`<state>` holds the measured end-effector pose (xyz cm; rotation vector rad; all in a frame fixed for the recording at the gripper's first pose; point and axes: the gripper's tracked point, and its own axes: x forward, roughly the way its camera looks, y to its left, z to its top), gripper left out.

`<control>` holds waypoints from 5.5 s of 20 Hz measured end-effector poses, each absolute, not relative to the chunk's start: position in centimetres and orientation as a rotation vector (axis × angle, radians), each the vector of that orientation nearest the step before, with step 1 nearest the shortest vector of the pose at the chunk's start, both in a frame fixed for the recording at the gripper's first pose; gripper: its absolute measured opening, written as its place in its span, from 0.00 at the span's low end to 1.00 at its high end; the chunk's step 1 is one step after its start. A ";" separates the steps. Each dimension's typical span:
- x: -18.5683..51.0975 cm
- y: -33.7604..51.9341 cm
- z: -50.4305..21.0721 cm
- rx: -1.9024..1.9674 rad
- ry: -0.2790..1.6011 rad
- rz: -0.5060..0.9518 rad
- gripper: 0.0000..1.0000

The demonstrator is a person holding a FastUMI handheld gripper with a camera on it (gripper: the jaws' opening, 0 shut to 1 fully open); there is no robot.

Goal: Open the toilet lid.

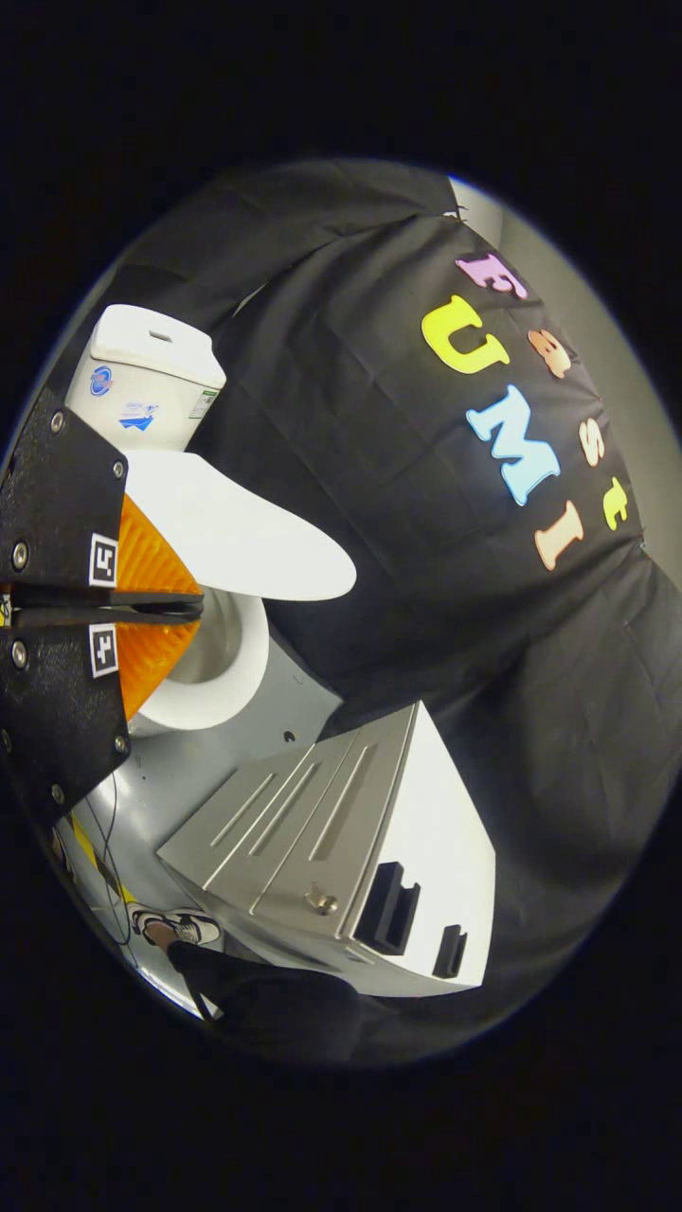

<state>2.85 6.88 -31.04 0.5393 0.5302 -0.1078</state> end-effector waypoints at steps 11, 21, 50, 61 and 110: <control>3.2 10.9 -25.2 0.269 0.471 -0.043 0.00; 3.3 14.7 -20.7 0.146 0.405 -0.001 0.00; 2.6 29.0 -11.3 -0.026 0.240 0.170 0.00; 1.5 36.5 -9.1 -0.146 0.198 0.293 0.00; 8.7 28.0 -8.0 0.246 0.228 0.473 0.96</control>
